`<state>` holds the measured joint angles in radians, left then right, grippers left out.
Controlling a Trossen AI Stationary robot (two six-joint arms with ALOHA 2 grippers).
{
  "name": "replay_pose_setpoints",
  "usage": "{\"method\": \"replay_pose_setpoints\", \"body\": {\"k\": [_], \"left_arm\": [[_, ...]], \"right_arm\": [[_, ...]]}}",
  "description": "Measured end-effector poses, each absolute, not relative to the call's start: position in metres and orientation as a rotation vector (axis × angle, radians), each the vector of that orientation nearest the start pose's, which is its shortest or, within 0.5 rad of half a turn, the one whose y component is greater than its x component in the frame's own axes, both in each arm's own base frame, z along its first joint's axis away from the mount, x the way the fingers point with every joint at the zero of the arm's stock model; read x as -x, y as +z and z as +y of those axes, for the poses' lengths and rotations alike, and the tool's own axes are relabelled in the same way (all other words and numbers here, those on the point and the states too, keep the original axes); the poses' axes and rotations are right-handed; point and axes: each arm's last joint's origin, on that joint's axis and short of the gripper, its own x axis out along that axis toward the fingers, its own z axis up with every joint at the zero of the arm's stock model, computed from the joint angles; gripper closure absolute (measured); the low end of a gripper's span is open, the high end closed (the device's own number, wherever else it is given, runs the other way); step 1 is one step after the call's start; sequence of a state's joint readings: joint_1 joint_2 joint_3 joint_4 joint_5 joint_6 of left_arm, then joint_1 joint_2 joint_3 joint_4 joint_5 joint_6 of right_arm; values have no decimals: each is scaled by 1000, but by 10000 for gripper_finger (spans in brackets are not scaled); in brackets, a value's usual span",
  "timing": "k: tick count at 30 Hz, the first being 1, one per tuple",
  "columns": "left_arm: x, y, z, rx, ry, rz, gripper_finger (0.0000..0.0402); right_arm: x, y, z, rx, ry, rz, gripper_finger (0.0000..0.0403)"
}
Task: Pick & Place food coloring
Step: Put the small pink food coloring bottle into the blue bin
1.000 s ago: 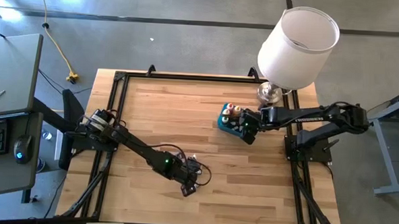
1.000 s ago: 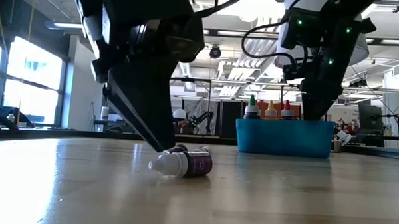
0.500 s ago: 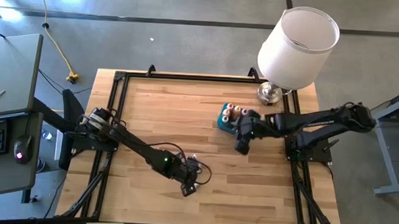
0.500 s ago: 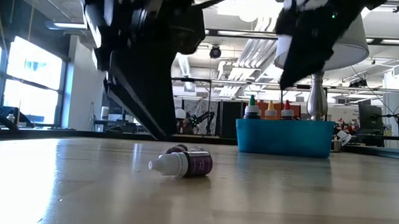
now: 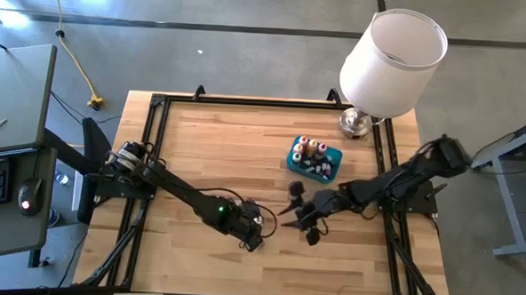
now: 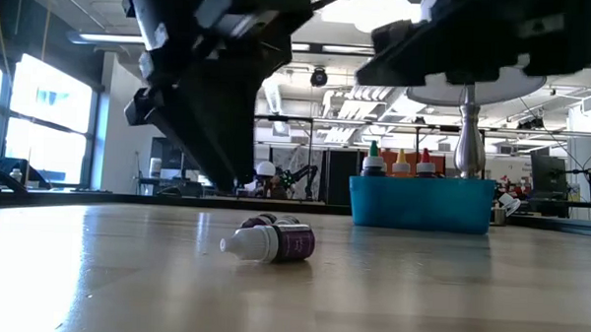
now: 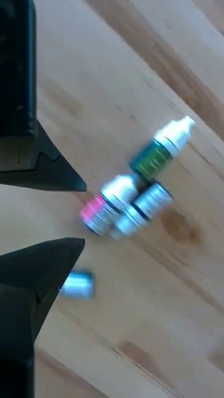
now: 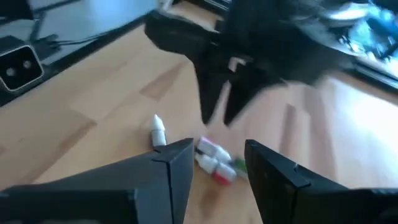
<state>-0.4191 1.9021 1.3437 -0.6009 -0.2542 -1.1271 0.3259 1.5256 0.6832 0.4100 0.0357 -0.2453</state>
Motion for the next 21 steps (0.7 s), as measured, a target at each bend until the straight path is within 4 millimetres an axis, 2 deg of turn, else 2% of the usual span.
{"method": "replay_pose_setpoints", "body": {"k": [4,9,14,21], "left_arm": [[-357,182,-150,701,527,971,273],[-360,167,-148,731,614,957,273],[-369,156,-151,763,589,945,273],[-368,148,-150,744,599,995,273]], "right_arm": [[-306,162,99,402,416,388,265],[-321,145,89,416,390,454,265],[-323,144,80,411,360,482,265],[-323,144,72,396,353,503,265]]}}
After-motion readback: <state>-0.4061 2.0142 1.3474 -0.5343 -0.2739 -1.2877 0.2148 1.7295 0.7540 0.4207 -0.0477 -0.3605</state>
